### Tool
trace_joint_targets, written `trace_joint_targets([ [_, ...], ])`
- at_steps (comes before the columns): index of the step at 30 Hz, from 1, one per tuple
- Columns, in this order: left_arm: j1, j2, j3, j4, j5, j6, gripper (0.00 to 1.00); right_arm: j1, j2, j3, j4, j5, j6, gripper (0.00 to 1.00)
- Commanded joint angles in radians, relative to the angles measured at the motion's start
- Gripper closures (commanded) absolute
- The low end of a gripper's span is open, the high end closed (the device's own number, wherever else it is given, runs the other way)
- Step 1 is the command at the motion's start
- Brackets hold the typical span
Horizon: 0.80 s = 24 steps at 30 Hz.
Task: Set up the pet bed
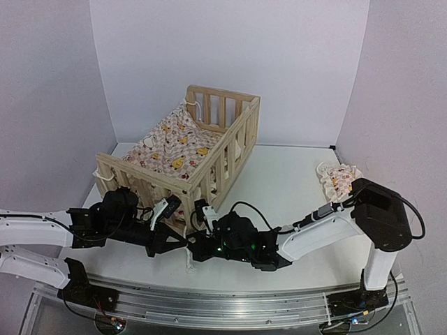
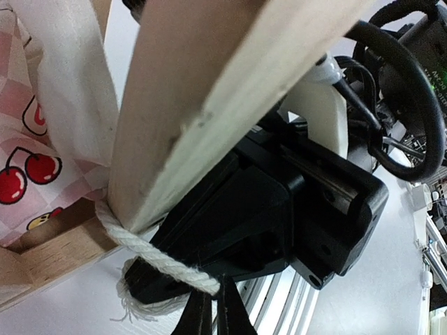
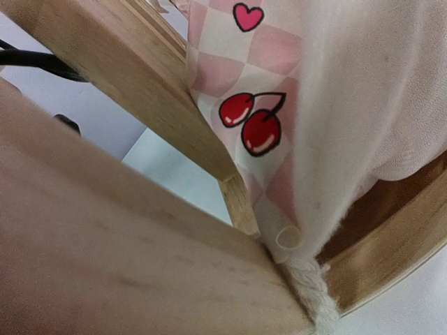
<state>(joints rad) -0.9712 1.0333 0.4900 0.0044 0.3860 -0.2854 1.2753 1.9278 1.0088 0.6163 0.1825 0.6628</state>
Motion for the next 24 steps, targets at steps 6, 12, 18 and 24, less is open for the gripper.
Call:
trace_joint_targets([
  [6,0.004,0.007,0.095,-0.098,0.102,0.256,0.59,-0.033,0.063,-0.015,0.175,0.013,0.035,1.00],
  [12,0.003,-0.174,0.121,-0.260,0.062,0.617,0.54,-0.036,0.069,-0.019,0.177,0.016,0.041,1.00],
  [18,0.005,-0.304,-0.001,-0.240,-0.184,0.874,0.60,-0.039,0.070,-0.021,0.176,0.006,0.044,1.00],
  [24,0.005,-0.201,-0.077,-0.155,-0.224,0.953,0.51,-0.041,0.070,-0.016,0.176,-0.009,0.041,1.00],
])
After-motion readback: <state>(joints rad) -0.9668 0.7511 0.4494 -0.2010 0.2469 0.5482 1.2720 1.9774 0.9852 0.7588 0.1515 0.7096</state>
